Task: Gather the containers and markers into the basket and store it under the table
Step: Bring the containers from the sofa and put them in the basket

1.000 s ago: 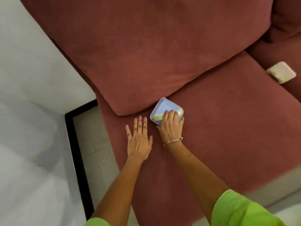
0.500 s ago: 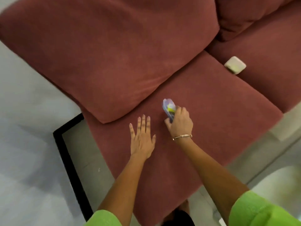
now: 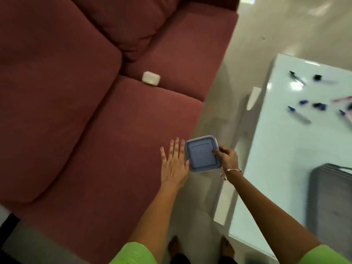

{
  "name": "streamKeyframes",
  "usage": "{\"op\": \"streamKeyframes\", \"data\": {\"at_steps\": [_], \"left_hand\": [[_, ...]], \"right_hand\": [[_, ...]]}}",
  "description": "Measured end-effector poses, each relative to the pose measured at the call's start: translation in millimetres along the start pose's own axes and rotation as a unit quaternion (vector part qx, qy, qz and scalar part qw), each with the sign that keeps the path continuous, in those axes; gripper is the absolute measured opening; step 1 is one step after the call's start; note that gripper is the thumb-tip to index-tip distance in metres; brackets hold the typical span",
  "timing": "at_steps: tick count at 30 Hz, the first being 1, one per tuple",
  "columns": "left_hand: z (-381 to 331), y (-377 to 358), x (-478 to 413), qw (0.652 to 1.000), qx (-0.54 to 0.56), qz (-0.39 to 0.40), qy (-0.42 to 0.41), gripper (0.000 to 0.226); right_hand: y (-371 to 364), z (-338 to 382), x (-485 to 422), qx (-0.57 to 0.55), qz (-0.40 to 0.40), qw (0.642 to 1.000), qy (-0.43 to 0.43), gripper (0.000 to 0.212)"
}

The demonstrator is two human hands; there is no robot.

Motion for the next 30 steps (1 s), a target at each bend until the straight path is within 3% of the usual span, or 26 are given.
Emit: {"op": "streamKeyframes", "data": {"at_steps": [6, 13, 21, 30], "left_hand": [[-159, -32, 2, 0.996, -0.002, 0.040, -0.082, 0.069], [-300, -73, 6, 0.989, -0.011, 0.067, -0.129, 0.070], [-359, -119, 12, 0.977, -0.052, 0.096, -0.186, 0.070], [-360, -160, 15, 0.967, -0.099, 0.122, -0.199, 0.070]], "right_hand": [[197, -41, 15, -0.029, -0.077, 0.996, -0.034, 0.014], [394, -125, 54, -0.060, -0.224, 0.966, -0.113, 0.026], [457, -229, 109, -0.086, -0.278, 0.933, -0.211, 0.024], [447, -294, 109, -0.011, -0.204, 0.939, -0.277, 0.022]]}}
Point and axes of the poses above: each hand's wrist, its own x-axis away from the middle knuckle, its own y-axis out of the back of the hand, z = x × y, the point moved 7 cm from there along -x, towards the middle knuckle, and after that the axes turned 3 degrees about z, right-handed, at the moved point
